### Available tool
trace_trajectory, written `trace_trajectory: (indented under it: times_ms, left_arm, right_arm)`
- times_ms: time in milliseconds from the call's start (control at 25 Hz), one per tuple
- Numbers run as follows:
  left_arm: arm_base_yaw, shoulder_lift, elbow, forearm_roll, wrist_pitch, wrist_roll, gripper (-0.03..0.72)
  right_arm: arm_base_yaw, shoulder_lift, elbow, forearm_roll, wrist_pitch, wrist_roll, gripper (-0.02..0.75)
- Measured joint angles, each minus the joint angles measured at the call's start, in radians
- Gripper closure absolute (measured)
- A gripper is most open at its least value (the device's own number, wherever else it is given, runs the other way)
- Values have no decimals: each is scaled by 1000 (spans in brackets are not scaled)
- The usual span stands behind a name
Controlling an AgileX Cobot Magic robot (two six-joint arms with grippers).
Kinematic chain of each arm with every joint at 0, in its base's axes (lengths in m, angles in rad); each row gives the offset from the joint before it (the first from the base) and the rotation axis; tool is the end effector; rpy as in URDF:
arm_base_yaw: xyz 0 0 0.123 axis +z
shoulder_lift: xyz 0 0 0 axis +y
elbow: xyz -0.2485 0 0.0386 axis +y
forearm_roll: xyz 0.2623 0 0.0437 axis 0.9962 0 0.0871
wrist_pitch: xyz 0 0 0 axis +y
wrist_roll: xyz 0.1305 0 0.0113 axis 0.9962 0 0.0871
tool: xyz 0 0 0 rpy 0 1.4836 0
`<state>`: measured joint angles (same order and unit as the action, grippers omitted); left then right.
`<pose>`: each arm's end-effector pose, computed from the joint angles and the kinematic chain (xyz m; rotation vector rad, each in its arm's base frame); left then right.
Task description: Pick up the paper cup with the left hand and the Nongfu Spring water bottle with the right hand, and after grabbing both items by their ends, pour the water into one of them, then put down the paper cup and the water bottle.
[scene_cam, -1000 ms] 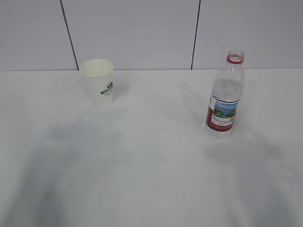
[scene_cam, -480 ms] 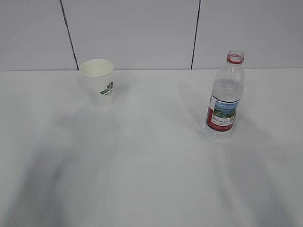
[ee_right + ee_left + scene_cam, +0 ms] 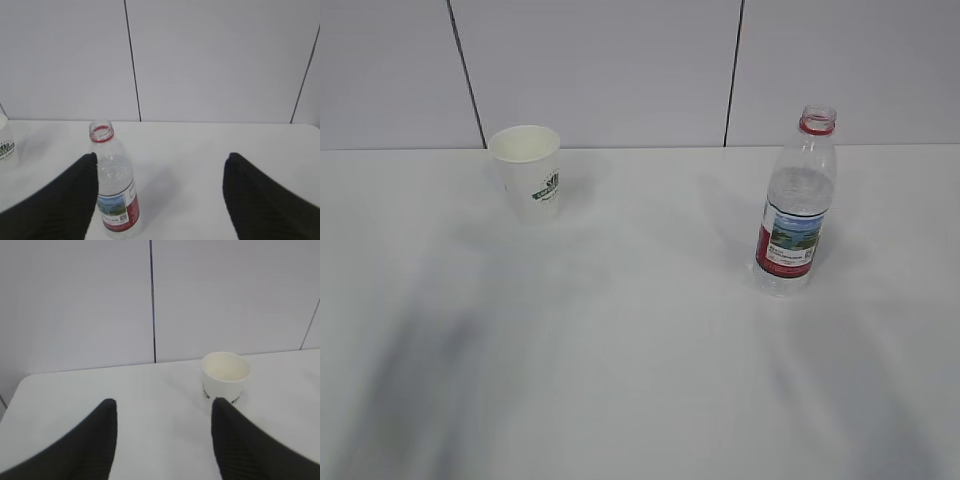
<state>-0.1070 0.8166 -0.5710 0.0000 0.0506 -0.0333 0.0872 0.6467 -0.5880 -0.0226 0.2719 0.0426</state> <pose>0.2497 -0.0268 0.2819 0.0656 1.7797 -0.1011 0.2157 0.0181 0.3001 -0.0559 1.8138 0.0711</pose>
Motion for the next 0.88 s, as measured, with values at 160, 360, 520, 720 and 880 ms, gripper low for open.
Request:
trace_trajectory:
  times_ms: [160, 360, 520, 720, 880]
  left_arm:
    - [-10, 52, 0, 0, -51, 0, 234]
    - [-57, 108, 0, 0, -80, 0, 233]
    - [-98, 159, 0, 0, -138, 0, 233]
    - [-116, 215, 0, 0, -195, 0, 234]
    - [-116, 226, 0, 0, -198, 0, 234]
  right_arm:
    - [0, 33, 0, 0, -76, 0, 153]
    - [0, 67, 0, -6, -99, 0, 153]
    - [0, 86, 0, -13, -139, 0, 153]
    - [0, 130, 0, -78, -209, 0, 153]
    - [0, 157, 0, -92, -253, 0, 153]
